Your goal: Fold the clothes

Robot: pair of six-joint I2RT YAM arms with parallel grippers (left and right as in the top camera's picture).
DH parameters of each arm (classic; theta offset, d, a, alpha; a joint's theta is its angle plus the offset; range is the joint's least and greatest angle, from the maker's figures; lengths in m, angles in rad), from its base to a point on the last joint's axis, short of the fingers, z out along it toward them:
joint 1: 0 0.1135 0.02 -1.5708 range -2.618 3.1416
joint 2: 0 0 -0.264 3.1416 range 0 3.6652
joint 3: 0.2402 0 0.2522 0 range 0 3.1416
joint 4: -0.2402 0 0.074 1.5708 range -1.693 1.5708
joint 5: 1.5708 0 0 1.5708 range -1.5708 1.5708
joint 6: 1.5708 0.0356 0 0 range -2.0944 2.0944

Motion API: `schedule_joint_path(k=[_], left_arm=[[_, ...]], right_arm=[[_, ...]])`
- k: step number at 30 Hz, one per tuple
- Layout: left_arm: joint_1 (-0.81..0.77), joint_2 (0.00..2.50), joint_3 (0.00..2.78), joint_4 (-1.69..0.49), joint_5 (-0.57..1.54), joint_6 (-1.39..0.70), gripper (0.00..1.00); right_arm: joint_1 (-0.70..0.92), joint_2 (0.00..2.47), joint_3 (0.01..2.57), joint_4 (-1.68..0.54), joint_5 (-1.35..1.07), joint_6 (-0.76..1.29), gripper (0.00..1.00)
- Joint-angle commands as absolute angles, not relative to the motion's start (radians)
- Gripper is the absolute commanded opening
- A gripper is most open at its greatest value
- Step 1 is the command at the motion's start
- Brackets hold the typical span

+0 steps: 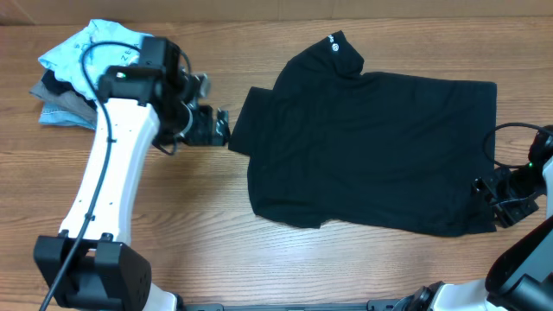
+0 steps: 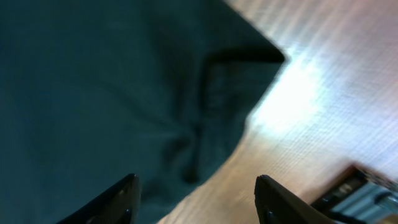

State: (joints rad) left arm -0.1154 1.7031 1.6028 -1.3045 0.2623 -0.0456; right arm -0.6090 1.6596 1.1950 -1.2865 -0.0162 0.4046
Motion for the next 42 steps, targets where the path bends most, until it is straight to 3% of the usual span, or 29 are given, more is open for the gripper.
schedule_joint_path(k=[1, 9, 14, 17, 21, 29, 35, 36, 38, 39, 42], left_arm=[[-0.185, 1.689, 1.491, -1.303, 0.364, -0.041, 0.97], [-0.404, 1.689, 1.176, -1.073, 0.369, -0.059, 0.91], [-0.507, 1.689, 1.111, -0.976, 0.302, -0.059, 0.90], [-0.549, 1.689, 1.093, -0.917, 0.212, -0.059, 0.83], [-0.577, 1.691, 1.061, -0.849, 0.139, -0.060, 0.73], [-0.579, 1.708, 1.050, -0.864, 0.210, -0.060, 0.46], [-0.579, 1.708, 1.050, -0.891, 0.222, -0.043, 0.21], [-0.579, 1.708, 1.049, -0.891, 0.221, -0.038, 0.26], [-0.579, 1.710, 1.047, -0.882, 0.212, -0.037, 0.65], [-0.579, 1.711, 1.047, -0.880, 0.210, -0.037, 0.70], [-0.578, 1.713, 1.044, -0.873, 0.198, -0.036, 0.71]], right_arm=[[-0.613, 1.653, 1.192, -1.259, -0.178, 0.297, 0.63], [-0.613, 1.653, 1.192, -1.238, -0.294, 0.234, 0.63], [-0.613, 1.653, 1.192, -1.235, -0.294, 0.235, 0.63], [-0.613, 1.653, 1.192, -1.231, -0.294, 0.235, 0.63], [-0.613, 1.653, 1.192, -1.232, -0.295, 0.235, 0.63], [-0.613, 1.653, 1.191, -1.230, -0.310, 0.235, 0.63], [-0.613, 1.653, 1.192, -1.224, -0.311, 0.235, 0.62], [-0.613, 1.653, 1.192, -1.224, -0.315, 0.235, 0.62], [-0.613, 1.653, 1.192, -1.223, -0.317, 0.235, 0.62], [-0.613, 1.653, 1.192, -1.223, -0.317, 0.235, 0.62], [-0.613, 1.653, 1.192, -1.223, -0.317, 0.235, 0.62]])
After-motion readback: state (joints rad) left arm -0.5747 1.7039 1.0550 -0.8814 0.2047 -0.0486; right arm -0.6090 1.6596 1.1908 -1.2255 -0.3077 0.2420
